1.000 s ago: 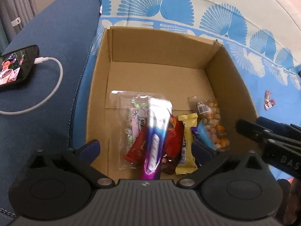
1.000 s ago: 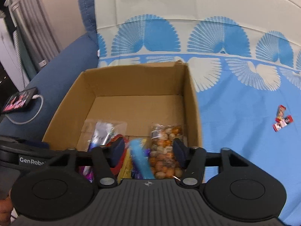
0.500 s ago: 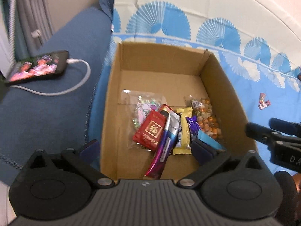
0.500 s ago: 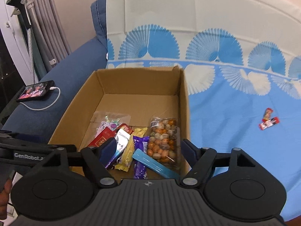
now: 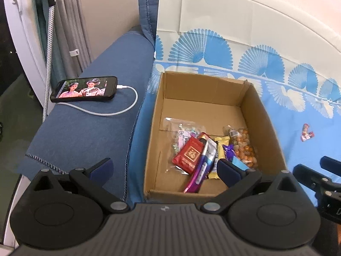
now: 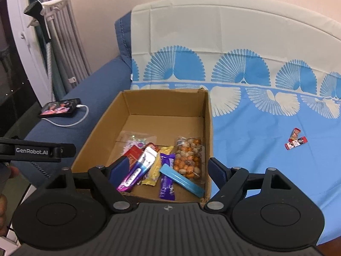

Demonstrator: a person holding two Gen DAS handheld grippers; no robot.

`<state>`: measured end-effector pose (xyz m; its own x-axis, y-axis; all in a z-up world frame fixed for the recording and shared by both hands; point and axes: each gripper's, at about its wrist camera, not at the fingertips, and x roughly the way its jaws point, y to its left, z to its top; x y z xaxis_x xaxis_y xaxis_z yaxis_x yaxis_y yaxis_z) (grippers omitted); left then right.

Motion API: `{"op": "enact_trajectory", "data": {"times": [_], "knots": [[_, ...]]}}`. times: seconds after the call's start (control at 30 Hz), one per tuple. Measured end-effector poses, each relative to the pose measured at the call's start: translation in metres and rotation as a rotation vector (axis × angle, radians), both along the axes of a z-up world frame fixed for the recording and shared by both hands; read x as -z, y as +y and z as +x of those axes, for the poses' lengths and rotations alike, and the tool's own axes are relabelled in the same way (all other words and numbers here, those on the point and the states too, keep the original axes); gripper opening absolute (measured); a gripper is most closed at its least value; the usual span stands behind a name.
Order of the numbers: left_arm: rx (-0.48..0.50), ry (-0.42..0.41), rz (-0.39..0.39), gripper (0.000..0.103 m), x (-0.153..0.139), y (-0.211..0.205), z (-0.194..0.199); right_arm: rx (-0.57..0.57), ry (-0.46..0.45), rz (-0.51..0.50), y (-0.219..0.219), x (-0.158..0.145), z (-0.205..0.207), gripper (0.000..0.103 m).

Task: Organize snacks
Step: 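Withdraw both open tools up from the box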

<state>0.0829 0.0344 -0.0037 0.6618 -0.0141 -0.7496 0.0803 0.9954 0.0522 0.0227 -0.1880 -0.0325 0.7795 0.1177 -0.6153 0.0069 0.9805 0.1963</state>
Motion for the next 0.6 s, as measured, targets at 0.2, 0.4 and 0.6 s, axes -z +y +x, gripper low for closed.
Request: {"op": "enact_trajectory", "data": {"times": [0.2,0.4,0.6], "knots": [[0.030,-0.008,-0.025,0.103,-0.012,-0.003,-0.017,-0.019,-0.051,-0.001,0.004,-0.014,-0.017,0.084],[0.056,-0.031,-0.003,0.103,-0.018,-0.014,-0.036,-0.002,-0.085,0.009,-0.001,-0.022,-0.033,0.086],[0.104,0.007,-0.018,0.103,-0.018,-0.024,-0.042,0.026,-0.093,0.039,-0.011,-0.021,-0.044,0.086]]}}
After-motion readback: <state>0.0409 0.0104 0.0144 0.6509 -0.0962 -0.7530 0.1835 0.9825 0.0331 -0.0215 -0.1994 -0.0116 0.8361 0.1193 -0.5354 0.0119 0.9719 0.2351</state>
